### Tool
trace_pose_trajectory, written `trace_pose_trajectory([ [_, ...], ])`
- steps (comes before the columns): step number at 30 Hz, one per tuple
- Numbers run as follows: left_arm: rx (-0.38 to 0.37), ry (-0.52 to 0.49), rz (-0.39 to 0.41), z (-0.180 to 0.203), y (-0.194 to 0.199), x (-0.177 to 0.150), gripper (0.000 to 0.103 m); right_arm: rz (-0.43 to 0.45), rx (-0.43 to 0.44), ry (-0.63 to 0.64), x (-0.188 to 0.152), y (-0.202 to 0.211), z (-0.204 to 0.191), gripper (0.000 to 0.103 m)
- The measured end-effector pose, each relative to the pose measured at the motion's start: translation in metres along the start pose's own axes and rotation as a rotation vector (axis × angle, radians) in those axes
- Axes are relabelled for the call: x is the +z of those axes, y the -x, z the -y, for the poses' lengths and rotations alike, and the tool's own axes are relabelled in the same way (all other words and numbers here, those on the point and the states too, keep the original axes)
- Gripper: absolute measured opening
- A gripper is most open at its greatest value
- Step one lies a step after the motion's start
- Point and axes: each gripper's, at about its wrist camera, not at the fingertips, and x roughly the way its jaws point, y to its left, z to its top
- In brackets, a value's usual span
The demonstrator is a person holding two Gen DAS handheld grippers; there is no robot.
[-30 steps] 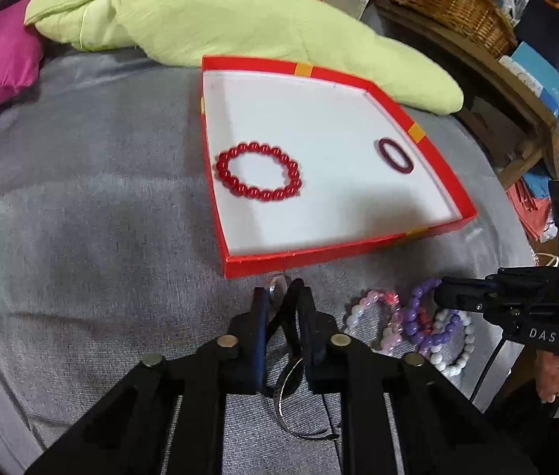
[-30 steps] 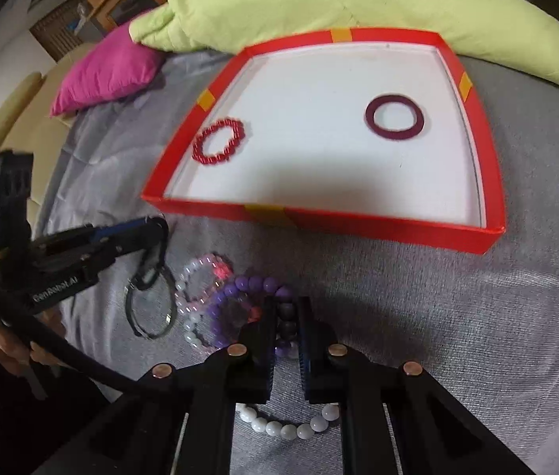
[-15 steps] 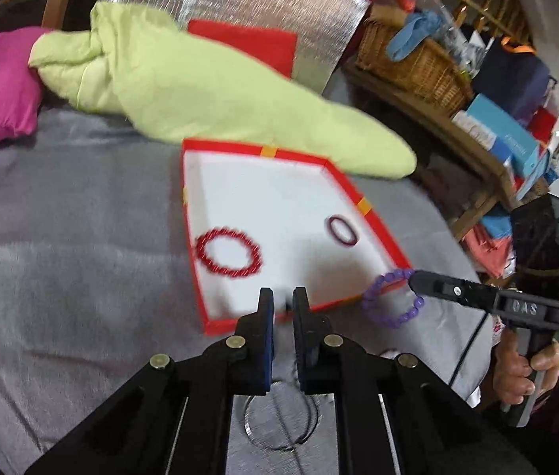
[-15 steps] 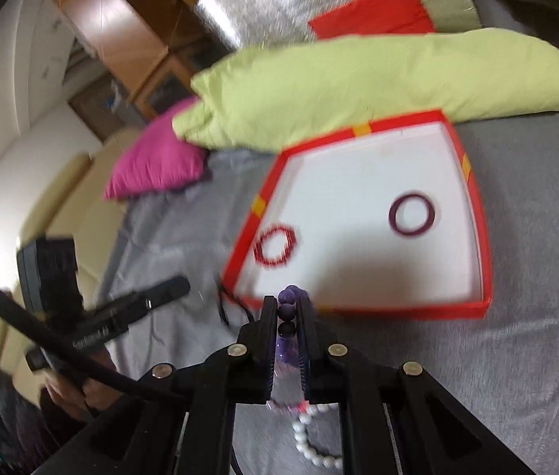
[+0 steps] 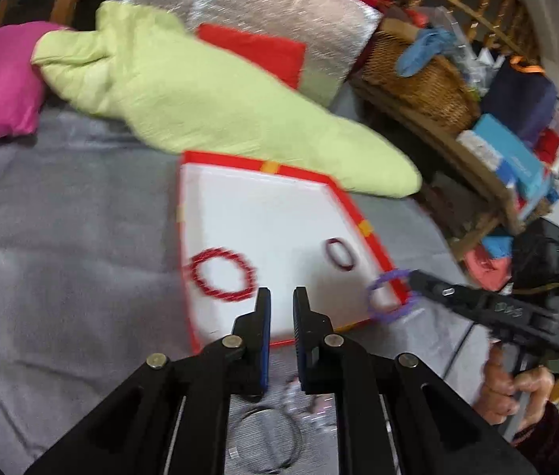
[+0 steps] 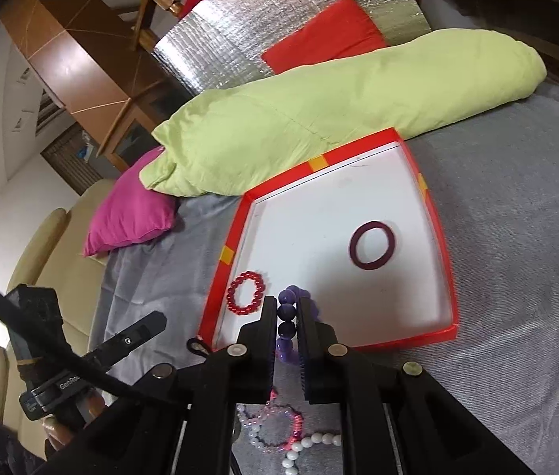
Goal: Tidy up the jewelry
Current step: 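Lower the purple bracelet into the box with the right gripper while the left lifts the hair tie, then lower the black hair tie into the box with the left gripper and open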
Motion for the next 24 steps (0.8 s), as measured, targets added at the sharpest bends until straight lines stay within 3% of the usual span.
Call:
trace_pose_trajectory([
  [1,0.008,0.007,-0.004,-0.003,0.001,-0.001,0.017,0.002,-0.002,-0.003,0.0,0.0,0.001,0.011],
  [5,0.012,0.052,-0.024,-0.014,0.006,-0.009,0.061,0.008,-0.002,-0.012,0.002,0.0,0.002,0.011],
  [8,0.034,0.056,-0.069,-0.014,0.0,-0.017,0.062,0.009,-0.004,0.006,0.001,-0.002,-0.002,0.011],
  [14,0.09,0.122,-0.24,-0.018,-0.031,-0.037,0.062,0.008,-0.013,0.022,0.001,-0.006,-0.006,0.011],
  [21,0.148,0.147,-0.261,-0.02,-0.05,-0.041,0.062,0.005,-0.026,0.02,0.001,-0.008,-0.004,0.011],
  [24,0.176,0.085,-0.26,-0.011,-0.053,-0.044,0.036,0.007,-0.027,0.014,0.002,-0.008,-0.003,0.011],
])
